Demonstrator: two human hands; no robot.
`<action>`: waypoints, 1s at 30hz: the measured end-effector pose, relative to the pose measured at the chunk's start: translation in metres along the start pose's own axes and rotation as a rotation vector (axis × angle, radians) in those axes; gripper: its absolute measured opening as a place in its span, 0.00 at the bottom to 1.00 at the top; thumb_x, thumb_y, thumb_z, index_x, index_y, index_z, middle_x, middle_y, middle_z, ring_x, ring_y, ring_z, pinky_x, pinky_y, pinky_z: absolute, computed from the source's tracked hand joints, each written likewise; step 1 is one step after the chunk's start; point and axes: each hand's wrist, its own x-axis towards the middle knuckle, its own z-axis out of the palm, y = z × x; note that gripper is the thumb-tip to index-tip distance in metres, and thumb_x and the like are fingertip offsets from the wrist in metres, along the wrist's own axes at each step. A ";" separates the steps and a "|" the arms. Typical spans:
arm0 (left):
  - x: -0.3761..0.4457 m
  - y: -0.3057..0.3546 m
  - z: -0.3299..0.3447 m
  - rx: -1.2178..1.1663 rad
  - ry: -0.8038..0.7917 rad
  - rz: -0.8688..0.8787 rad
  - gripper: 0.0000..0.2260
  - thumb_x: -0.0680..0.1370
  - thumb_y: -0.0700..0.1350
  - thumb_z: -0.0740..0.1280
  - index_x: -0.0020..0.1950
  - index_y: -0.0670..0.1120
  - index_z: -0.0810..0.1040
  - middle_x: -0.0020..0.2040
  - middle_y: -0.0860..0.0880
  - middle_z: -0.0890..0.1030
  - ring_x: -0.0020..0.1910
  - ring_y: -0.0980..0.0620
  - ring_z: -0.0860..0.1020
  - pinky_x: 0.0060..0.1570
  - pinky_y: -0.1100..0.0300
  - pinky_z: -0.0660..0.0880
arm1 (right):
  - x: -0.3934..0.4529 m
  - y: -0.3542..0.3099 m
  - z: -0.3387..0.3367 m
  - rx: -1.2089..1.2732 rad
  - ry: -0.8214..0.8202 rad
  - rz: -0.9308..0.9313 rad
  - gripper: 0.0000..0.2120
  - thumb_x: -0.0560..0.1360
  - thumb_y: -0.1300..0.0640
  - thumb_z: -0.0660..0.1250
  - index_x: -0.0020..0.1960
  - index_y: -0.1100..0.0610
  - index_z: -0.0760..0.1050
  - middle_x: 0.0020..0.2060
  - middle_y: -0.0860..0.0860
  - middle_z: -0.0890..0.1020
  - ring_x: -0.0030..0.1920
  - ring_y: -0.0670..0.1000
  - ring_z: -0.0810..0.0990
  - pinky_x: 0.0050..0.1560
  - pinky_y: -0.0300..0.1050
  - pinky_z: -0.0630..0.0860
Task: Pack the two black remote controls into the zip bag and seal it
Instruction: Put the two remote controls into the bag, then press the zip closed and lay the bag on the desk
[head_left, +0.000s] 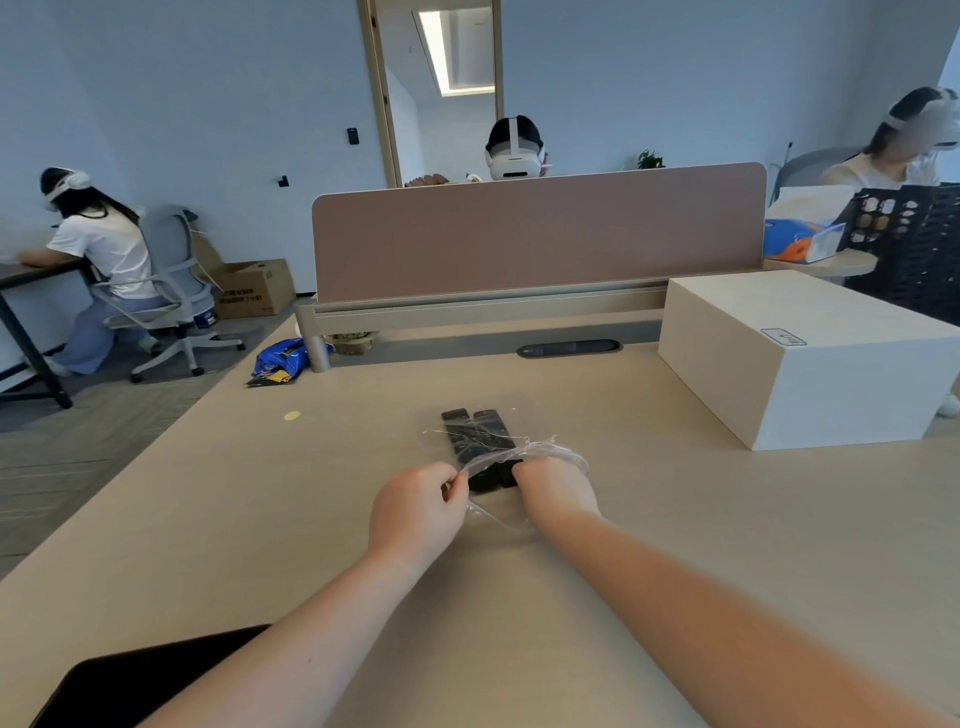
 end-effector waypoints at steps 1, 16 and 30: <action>-0.001 0.000 0.000 -0.001 -0.001 0.001 0.20 0.75 0.46 0.64 0.24 0.45 0.63 0.20 0.48 0.61 0.26 0.45 0.63 0.27 0.57 0.58 | -0.001 0.000 0.000 -0.005 0.011 -0.008 0.14 0.71 0.73 0.61 0.52 0.60 0.78 0.49 0.55 0.82 0.51 0.56 0.80 0.37 0.44 0.67; -0.007 -0.013 -0.002 -0.187 0.124 0.059 0.05 0.71 0.36 0.70 0.45 0.43 0.83 0.43 0.53 0.77 0.31 0.59 0.73 0.34 0.76 0.68 | -0.037 0.053 0.007 0.163 0.619 -0.179 0.03 0.68 0.64 0.66 0.39 0.59 0.78 0.34 0.55 0.78 0.36 0.59 0.77 0.28 0.50 0.77; -0.021 -0.010 -0.005 -0.336 0.040 0.068 0.05 0.69 0.34 0.73 0.42 0.42 0.84 0.37 0.54 0.81 0.36 0.69 0.77 0.40 0.79 0.72 | -0.032 0.054 -0.010 0.949 0.217 0.399 0.11 0.74 0.55 0.68 0.54 0.52 0.71 0.37 0.51 0.80 0.31 0.56 0.81 0.29 0.42 0.78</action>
